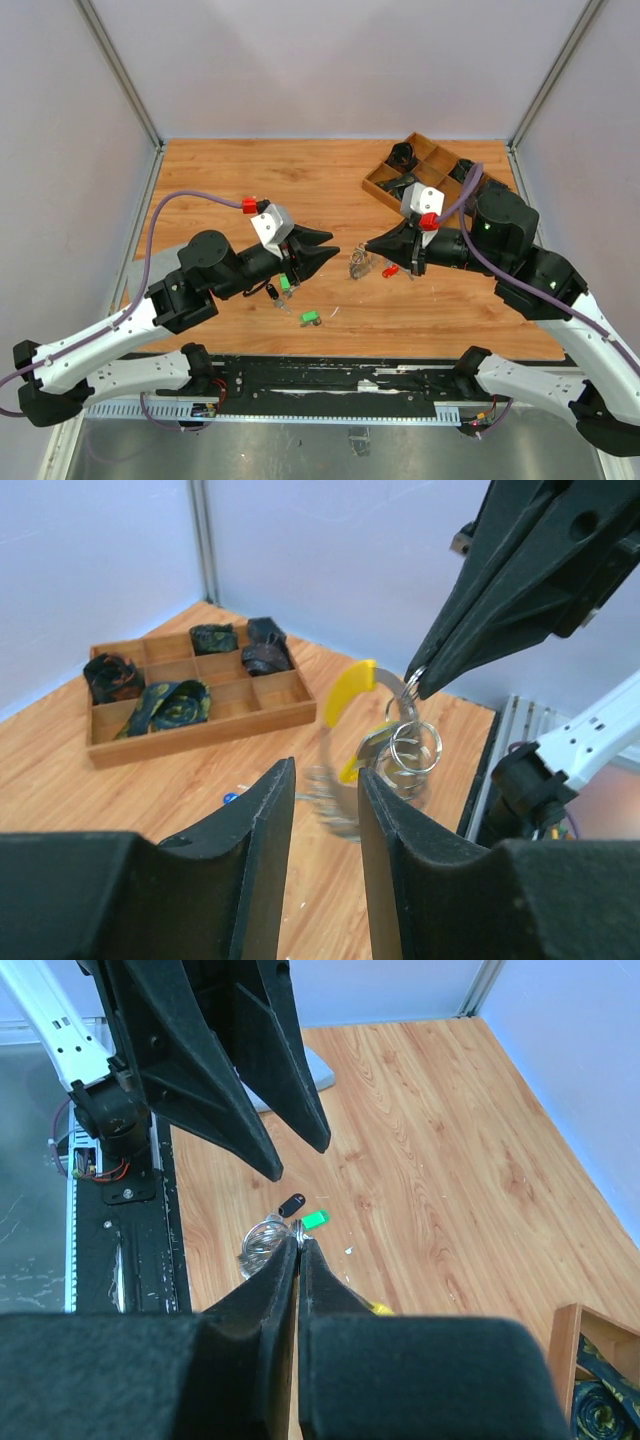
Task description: Put the keys on the keyring
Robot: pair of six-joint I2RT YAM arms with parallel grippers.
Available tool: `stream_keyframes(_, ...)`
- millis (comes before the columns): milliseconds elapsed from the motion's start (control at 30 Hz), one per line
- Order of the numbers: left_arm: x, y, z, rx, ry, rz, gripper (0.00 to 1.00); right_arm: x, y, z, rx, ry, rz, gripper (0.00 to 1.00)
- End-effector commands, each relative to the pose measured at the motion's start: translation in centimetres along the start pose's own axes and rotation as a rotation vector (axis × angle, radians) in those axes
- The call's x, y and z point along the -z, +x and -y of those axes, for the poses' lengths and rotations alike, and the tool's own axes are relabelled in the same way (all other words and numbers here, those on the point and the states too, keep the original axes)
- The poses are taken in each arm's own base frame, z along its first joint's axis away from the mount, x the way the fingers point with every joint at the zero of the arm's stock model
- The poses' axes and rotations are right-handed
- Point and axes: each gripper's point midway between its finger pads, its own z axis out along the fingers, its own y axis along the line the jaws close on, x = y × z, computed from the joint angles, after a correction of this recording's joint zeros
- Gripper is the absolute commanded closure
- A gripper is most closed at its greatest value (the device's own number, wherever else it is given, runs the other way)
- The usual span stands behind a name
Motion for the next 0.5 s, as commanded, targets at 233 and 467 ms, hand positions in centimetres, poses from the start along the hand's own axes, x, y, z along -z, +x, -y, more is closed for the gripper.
stream_keyframes(233,0.4,-3.5,3.2,0.134,0.154,0.187,0.49,1.3,-2.8,0.0,0.012,0.031,0.112,0.99)
stream_keyframes(467,-0.1,-4.0,5.3,0.158,0.272,0.203,0.41,1.4,-3.9,0.2,-0.012,0.046,0.144,1.00)
